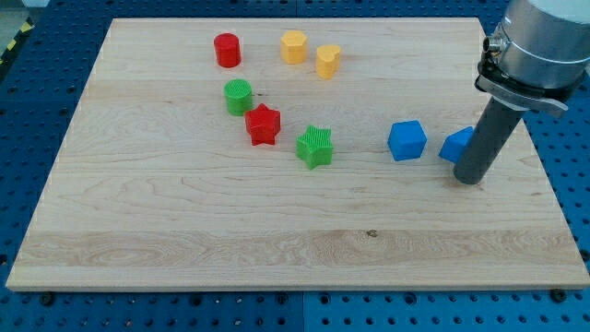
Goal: Push the green circle to the top right of the green star
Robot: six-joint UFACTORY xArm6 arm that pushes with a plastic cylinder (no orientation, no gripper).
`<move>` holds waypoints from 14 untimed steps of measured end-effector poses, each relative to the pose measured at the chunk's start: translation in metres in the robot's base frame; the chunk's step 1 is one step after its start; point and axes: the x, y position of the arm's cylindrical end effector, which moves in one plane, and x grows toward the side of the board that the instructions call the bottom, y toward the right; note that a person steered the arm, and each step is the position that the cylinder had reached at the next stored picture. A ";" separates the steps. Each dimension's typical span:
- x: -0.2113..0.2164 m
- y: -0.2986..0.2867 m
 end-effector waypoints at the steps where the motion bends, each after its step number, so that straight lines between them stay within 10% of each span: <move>1: 0.008 -0.035; 9: 0.009 -0.286; 14: -0.019 -0.332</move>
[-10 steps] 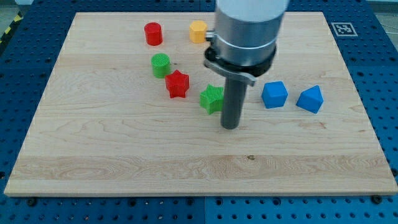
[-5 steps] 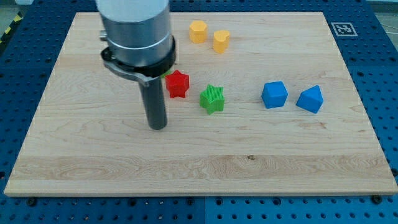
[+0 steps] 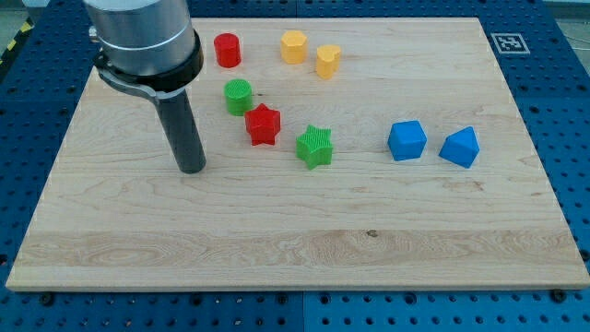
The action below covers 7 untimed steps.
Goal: Push the green circle to the top right of the green star
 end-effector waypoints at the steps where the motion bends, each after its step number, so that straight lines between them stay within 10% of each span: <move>1: -0.003 -0.006; 7: -0.049 -0.009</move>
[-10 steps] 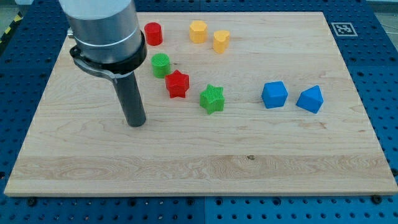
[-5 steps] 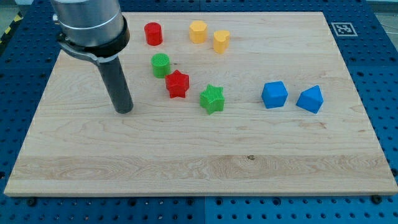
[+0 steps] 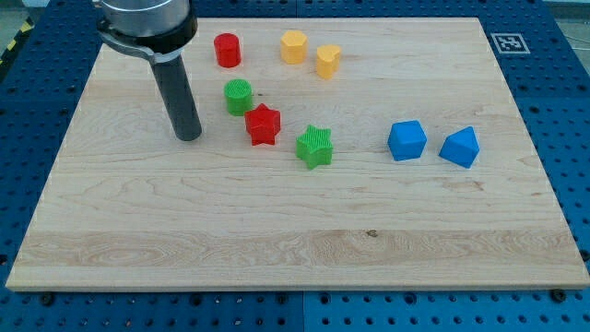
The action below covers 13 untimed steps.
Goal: Push the green circle to the top right of the green star
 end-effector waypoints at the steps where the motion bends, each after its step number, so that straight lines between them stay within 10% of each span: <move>1: -0.015 0.000; 3: -0.067 0.001; 13: -0.064 0.114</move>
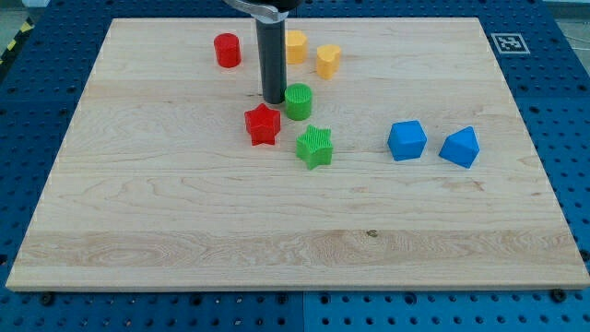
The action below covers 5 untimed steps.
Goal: Push the green circle to the top right of the green star
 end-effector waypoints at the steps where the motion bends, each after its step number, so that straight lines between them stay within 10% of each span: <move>1: 0.000 0.010; 5: 0.024 0.021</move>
